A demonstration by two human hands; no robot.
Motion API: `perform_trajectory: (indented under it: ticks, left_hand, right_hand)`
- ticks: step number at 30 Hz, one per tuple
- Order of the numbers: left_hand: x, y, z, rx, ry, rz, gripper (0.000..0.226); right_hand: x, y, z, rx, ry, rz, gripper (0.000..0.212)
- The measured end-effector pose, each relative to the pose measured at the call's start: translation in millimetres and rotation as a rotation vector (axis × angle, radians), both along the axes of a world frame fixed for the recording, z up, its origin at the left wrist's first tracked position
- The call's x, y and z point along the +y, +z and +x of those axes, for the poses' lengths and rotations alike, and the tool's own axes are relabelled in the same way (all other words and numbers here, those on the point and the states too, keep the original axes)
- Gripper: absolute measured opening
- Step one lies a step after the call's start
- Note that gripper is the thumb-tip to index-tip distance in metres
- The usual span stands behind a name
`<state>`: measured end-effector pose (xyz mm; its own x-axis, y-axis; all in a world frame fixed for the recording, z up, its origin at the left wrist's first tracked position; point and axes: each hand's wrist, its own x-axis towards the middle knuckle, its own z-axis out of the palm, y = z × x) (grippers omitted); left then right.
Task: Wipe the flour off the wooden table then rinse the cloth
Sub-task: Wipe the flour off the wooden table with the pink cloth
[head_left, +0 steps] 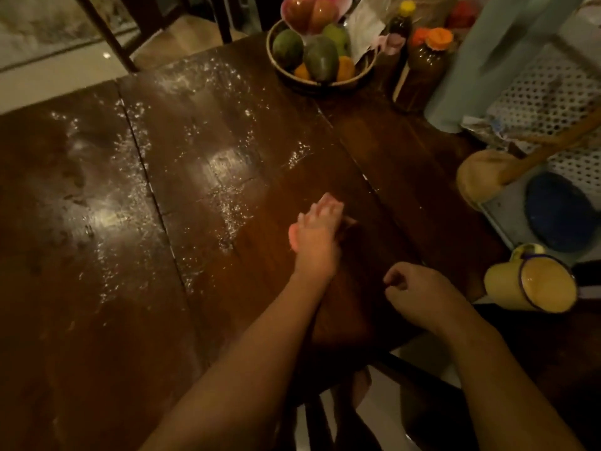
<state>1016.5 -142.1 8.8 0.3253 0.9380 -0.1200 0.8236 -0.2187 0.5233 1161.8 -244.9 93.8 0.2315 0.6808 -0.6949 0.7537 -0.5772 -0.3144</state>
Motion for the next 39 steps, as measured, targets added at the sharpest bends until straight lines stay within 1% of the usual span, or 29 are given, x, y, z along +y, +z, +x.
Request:
perform_trajectory:
  ticks: [1,2,4,5,6,8,9,10,12,13,15,16,17,18,20,21,23,24,26,28,29,30,31,33,34,35,36,38,39]
  left_hand:
    - [-2.2,0.5,21.1,0.01,-0.064,0.038,0.064]
    - [-6.0,0.5,40.1,0.01,-0.2,0.064,0.059]
    - [-22.5,-6.9,58.1,0.02,-0.568,0.067,0.052]
    - [-32.2,-10.9,53.1,0.03,-0.727,0.038,0.051]
    - [-40.5,-13.4,41.1,-0.005,-0.858,-0.006,0.051]
    - [-47.3,-18.6,1.1,-0.193,-1.049,-0.069,0.042]
    - [-44.1,-18.0,-23.9,-0.237,-1.103,-0.082,0.039]
    - [-36.9,-17.8,-49.5,-0.221,-1.118,-0.077,0.04]
    - [-13.5,-11.9,-96.6,-0.19,-1.016,-0.064,0.048]
    - [-0.7,-8.9,-116.9,-0.196,-0.898,-0.07,0.054]
    - [26.5,-5.9,-139.8,-0.203,-0.541,-0.043,0.075]
    - [41.3,-5.9,-138.3,-0.172,-0.354,-0.004,0.084]
    - [56.2,-8.7,-128.3,-0.132,-0.202,0.023,0.085]
    - [71.9,-11.8,-110.9,-0.1,-0.093,0.033,0.079]
    - [97.1,-16.2,-62.9,-0.059,0.053,0.027,0.064]
    - [107.0,-16.7,-35.1,-0.036,0.083,0.024,0.062]
    - [112.8,-15.5,22.9,0.047,0.008,0.014,0.059]
    - [108.4,-12.9,51.3,0.093,-0.103,0.014,0.058]
    - [86.4,-7.2,98.4,0.145,-0.424,0.056,0.063]
    - [57.5,-4.3,119.0,0.175,-0.825,0.065,0.064]
    - [47.9,-6.9,116.9,0.159,-0.998,0.054,0.064]
    - [44.5,-10.5,106.6,0.109,-1.115,0.036,0.062]
    - [45.0,-9.8,92.9,0.022,-1.182,0.031,0.059]
    - [62.9,-9.9,63.2,-0.131,-1.178,0.021,0.054]
    - [75.9,-9.7,52.6,-0.187,-1.095,-0.006,0.058]
    - [93.9,-14.1,45.2,-0.21,-0.944,-0.028,0.064]
    - [109.5,-14.2,45.9,-0.186,-0.762,-0.026,0.069]
    - [125.5,-8.7,64.9,0.021,-0.41,-0.012,0.071]
    - [124.7,-4.9,80.3,0.116,-0.313,-0.022,0.066]
  right_hand:
    - [-0.3,-0.7,2.7,-0.025,-0.023,0.012,0.013]
    - [0.3,-1.1,5.6,-0.043,-0.061,0.041,0.011]
    - [2.0,1.3,12.6,-0.079,-0.186,0.116,0.002]
    - [2.6,2.8,15.8,-0.095,-0.25,0.147,0.005]
    - [1.8,3.9,19.0,-0.104,-0.306,0.165,0.007]
    - [-0.9,4.1,22.6,-0.109,-0.352,0.171,0.01]
    - [-2.0,3.8,21.9,-0.116,-0.336,0.167,0.01]
    - [-1.6,3.4,19.8,-0.122,-0.306,0.163,0.01]
    - [0.7,4.1,16.7,-0.096,-0.259,0.15,0.012]
    - [2.8,5.3,15.0,-0.086,-0.224,0.141,0.016]
    - [7.3,5.8,9.8,-0.089,-0.133,0.119,0.023]
    - [8.4,5.2,6.9,-0.093,-0.092,0.099,0.027]
    - [8.8,4.0,4.2,-0.098,-0.05,0.073,0.032]
    - [8.9,1.7,1.5,-0.104,-0.003,0.047,0.038]
    - [7.0,-4.0,-2.0,-0.117,0.098,-0.01,0.051]
    - [6.1,-7.0,-1.7,-0.13,0.119,-0.022,0.057]
    - [4.9,-11.4,2.3,-0.132,0.069,-0.02,0.064]
    - [4.4,-13.0,5.0,-0.123,0.032,-0.016,0.066]
    - [3.0,-14.7,8.9,-0.096,-0.014,-0.026,0.071]
    - [1.5,-16.3,11.5,-0.061,-0.037,-0.052,0.073]
    - [0.9,-17.0,12.3,-0.055,-0.036,-0.063,0.073]
    - [1.0,-17.5,12.6,-0.055,-0.023,-0.07,0.074]
    - [0.6,-18.1,13.2,-0.058,-0.004,-0.076,0.075]
    - [0.1,-20.0,13.1,-0.069,0.045,-0.105,0.08]
    - [0.1,-20.7,12.7,-0.076,0.063,-0.126,0.083]
    - [0.4,-21.9,11.5,-0.081,0.075,-0.139,0.086]
    - [0.3,-23.2,10.8,-0.079,0.083,-0.143,0.088]
    - [0.5,-25.5,7.7,-0.057,0.097,-0.14,0.09]
    - [0.4,-26.7,6.3,-0.054,0.109,-0.139,0.091]
